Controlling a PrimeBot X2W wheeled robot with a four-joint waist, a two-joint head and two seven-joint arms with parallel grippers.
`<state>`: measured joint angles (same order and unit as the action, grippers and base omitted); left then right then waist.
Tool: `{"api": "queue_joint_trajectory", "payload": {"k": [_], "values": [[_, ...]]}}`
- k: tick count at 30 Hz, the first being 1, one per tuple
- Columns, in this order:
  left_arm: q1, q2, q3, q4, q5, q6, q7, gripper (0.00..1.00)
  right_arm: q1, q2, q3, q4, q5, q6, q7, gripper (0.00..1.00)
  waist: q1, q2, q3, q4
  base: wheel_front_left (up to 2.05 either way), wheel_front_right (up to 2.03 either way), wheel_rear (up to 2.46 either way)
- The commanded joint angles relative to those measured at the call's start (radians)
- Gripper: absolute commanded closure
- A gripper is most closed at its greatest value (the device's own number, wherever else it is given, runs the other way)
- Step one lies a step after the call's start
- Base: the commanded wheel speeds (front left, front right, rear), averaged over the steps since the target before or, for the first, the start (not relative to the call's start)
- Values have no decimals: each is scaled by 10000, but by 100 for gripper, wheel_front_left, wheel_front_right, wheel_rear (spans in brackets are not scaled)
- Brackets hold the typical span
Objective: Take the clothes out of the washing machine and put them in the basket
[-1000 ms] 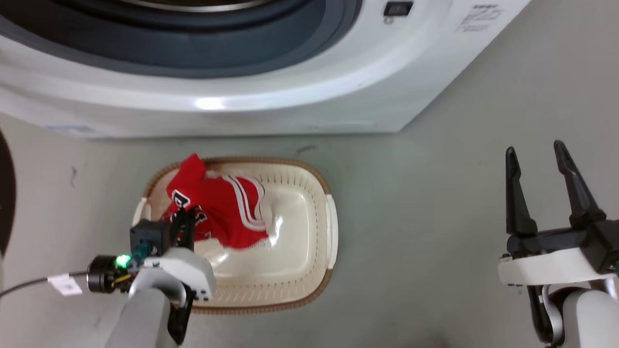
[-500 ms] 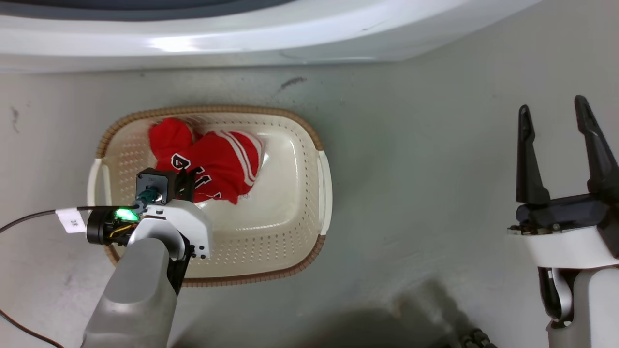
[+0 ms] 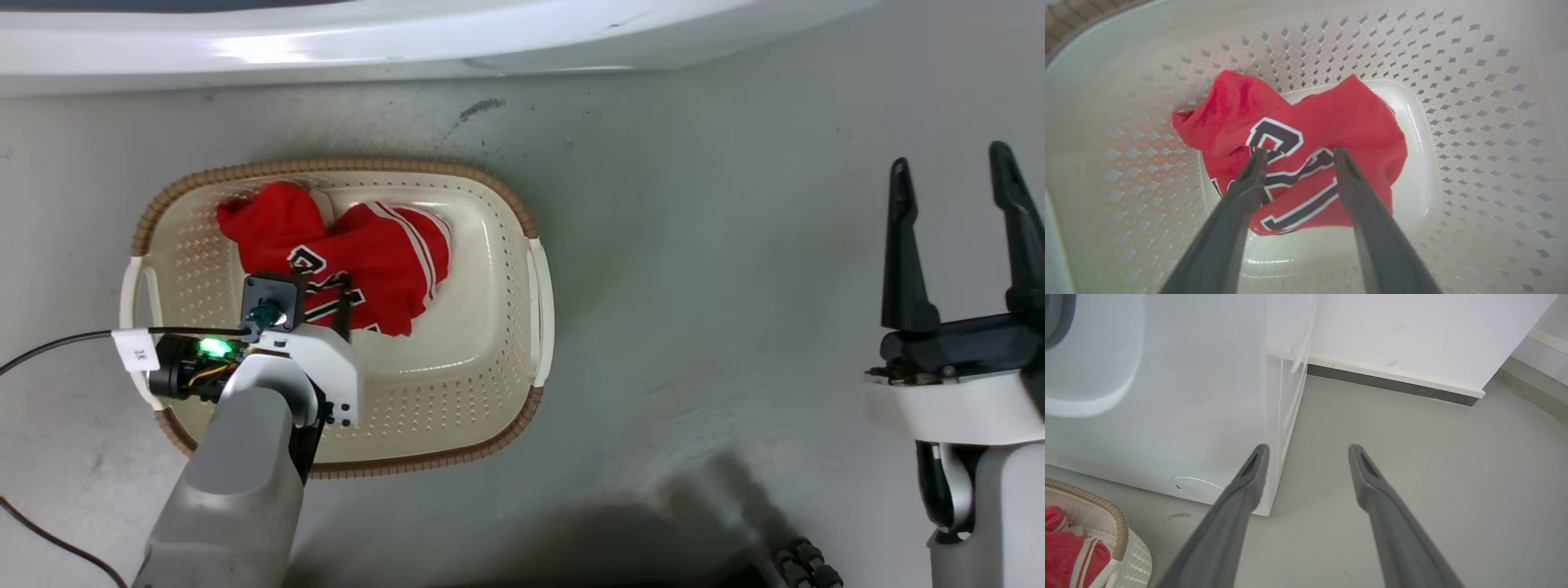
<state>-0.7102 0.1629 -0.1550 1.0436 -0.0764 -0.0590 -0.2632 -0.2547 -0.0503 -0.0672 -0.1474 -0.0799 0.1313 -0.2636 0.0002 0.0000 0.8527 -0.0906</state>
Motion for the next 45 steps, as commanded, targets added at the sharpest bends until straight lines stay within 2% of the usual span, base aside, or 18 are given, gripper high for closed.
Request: {"api": "queue_joint_trajectory", "payload": {"k": [1, 12, 20, 28, 30, 37, 42, 45], "values": [[115, -50, -44, -75, 29, -38, -24, 0, -135, 2, 49, 85, -92, -10, -19, 0, -2, 0, -188, 49, 0, 0, 0], [1818, -100, -326, -1547, 39, -428, -22, 0, 106, -4, 323, 808, -261, -10, -19, 0, -2, 0, -2043, 65, 0, 0, 0], [3197, -5, -860, -3698, 567, -396, -25, 0, 558, 0, 334, 1383, 8, -10, -19, 0, -2, 0, -3317, 123, 0, 0, 0], [4211, 99, -489, -5809, 233, -386, -24, 0, 1013, 2, 375, 1700, 240, -10, -19, 0, -2, 0, -4373, 57, 0, 0, 0], [4185, 141, -216, -6345, -31, -441, -25, 0, 1076, 0, 355, 1708, 307, -10, -19, 0, -2, 0, -4476, 48, 0, 0, 0], [3382, 865, 80, -7354, -23, -618, -22, 0, 1116, 0, 563, 1765, 622, -10, -19, 0, -2, 0, -4483, -256, 0, 0, 0], [2671, 1356, 94, -7317, -114, -664, -24, 0, 1097, 2, 603, 1780, 791, -10, -19, 0, -2, 0, -4311, -592, 0, 0, 0], [1627, 1798, -99, -6825, -269, -686, 435, 0, 1064, 3, 654, 1781, 983, -10, -17, 0, -2, 0, -3978, -950, 0, 0, 0]]}}
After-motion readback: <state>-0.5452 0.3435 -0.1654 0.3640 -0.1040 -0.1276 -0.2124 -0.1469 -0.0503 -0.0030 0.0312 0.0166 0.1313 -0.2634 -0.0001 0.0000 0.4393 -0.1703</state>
